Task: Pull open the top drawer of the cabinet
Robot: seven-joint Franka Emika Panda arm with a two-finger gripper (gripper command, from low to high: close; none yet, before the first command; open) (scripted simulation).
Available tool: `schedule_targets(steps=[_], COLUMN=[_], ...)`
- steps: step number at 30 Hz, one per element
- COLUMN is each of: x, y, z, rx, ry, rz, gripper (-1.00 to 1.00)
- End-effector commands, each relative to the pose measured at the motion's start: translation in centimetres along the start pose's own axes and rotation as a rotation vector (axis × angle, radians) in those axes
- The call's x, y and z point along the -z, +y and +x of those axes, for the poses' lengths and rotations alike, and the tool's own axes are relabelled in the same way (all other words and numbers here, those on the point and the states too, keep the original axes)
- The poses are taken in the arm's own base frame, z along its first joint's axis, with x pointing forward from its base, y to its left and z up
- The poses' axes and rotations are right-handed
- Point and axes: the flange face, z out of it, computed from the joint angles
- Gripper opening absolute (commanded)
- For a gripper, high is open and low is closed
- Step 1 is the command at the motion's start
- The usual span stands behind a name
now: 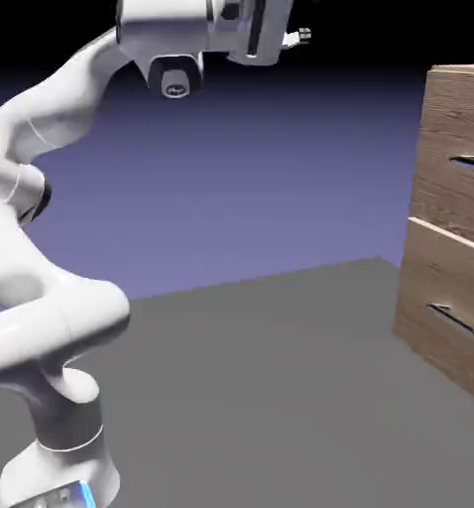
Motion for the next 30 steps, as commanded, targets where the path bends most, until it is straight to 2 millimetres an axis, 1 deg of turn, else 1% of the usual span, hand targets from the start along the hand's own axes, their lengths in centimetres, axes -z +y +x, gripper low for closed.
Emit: schedule_targets(steps=[1, 4, 8, 12, 15, 18, 21, 23, 26, 27, 28, 30], x=[-0.6, -2.8, -6.8, -11.7, -15.8, -20.1, -24.4, -27.2, -31.0, -31.3, -31.3, -32.8], y=[-0.9, -3.4, -6.1, -7.8, -8.2, -7.6, -6.1, -4.5, -1.2, -0.8, -0.8, -1.2], z=[-0.2, -1.2, -3.7, -7.4, -10.9, -15.0, -19.6, -22.9, -28.2, -28.8, -28.8, -28.9], rx=[0.036, 0.148, 0.298, 0.443, 0.545, 0.639, 0.721, 0.769, 0.831, 0.836, 0.837, 0.837], ry=[0.011, 0.039, 0.062, 0.069, 0.065, 0.055, 0.042, 0.032, 0.016, 0.014, 0.014, 0.014], rz=[0.009, 0.036, 0.075, 0.117, 0.15, 0.185, 0.22, 0.242, 0.273, 0.276, 0.276, 0.276], gripper=[0.0, 0.0, 0.0, 0.0, 0.0, 0.0, 0.0, 0.0, 0.0, 0.0, 0.0, 0.0])
